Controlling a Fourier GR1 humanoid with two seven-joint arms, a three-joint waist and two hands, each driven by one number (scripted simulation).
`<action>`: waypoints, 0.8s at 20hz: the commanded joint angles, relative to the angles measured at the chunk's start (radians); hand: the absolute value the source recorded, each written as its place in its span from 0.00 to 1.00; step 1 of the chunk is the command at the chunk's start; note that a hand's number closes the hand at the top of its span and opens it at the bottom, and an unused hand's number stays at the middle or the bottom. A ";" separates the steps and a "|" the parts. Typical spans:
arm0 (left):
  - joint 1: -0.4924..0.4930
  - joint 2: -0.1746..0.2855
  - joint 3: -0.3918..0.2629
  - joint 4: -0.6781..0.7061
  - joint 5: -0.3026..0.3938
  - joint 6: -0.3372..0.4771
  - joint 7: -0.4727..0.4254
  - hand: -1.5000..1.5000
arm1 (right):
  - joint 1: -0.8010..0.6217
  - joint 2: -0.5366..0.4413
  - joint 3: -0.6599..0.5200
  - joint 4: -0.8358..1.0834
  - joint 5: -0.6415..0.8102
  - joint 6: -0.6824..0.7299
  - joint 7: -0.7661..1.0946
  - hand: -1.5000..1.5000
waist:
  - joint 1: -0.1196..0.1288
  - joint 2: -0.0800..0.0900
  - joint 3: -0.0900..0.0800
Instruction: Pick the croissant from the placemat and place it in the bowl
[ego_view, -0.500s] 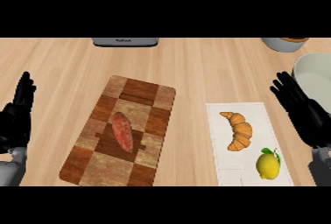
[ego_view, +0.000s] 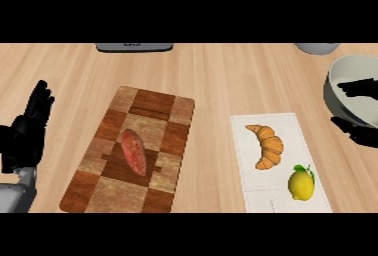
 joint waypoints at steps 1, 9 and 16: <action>0.036 -0.006 -0.002 -0.029 0.036 -0.036 0.017 0.50 | 0.162 0.017 0.001 -0.056 0.192 -0.232 0.046 0.00 | -0.029 -0.008 0.009; 0.023 -0.005 0.021 -0.054 0.046 -0.095 0.041 0.50 | 0.556 0.101 0.126 -0.479 0.456 -0.381 0.103 0.00 | 0.009 0.004 0.011; -0.037 -0.072 0.018 -0.055 -0.024 -0.085 0.100 0.50 | 0.369 0.065 0.012 -0.534 0.431 -0.175 0.339 0.00 | 0.028 0.010 0.011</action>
